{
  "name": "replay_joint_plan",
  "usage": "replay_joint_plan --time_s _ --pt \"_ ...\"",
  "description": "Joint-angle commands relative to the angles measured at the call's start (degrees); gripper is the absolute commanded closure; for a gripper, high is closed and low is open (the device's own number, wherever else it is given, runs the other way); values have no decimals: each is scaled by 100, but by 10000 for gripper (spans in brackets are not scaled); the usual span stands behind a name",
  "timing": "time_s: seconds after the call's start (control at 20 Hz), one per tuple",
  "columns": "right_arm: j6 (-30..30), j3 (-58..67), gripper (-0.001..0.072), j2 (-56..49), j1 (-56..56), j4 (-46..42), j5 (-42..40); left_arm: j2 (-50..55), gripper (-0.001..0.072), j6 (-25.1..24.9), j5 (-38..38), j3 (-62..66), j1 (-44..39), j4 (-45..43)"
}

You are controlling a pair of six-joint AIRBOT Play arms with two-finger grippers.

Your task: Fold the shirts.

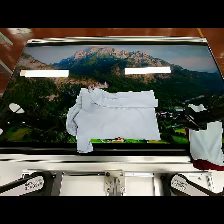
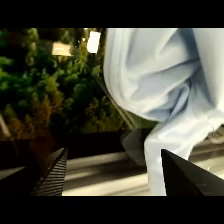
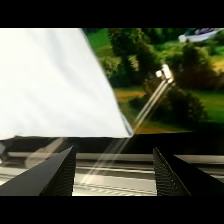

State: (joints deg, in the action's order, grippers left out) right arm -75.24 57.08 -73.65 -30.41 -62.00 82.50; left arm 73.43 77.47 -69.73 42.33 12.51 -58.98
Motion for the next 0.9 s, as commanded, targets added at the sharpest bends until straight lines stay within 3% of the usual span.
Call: replay_joint_plan --time_s 0.0,0.25,0.3,0.4,0.5,0.6,0.85 --pt "81 -341 116 37 -114 415 -188 85 39 -203 826 -566 -216 579" --pt "83 -341 116 37 -114 457 -254 243 51 -199 1410 -568 -533 975" --pt "81 -341 116 37 -114 455 -258 286 150 -179 1464 -568 -581 1019" --pt "50 -352 114 35 -114 439 -262 358 419 -177 1473 -568 -612 1023" --pt "37 -614 37 35 -81 439 -262 365 668 -181 1469 -566 -612 1047" --pt "302 -1147 37 24 129 420 -289 348 667 -179 1403 -518 -610 1058" --pt "289 -1893 37 -442 750 671 -1108 66 668 -186 1054 -282 -610 1054"
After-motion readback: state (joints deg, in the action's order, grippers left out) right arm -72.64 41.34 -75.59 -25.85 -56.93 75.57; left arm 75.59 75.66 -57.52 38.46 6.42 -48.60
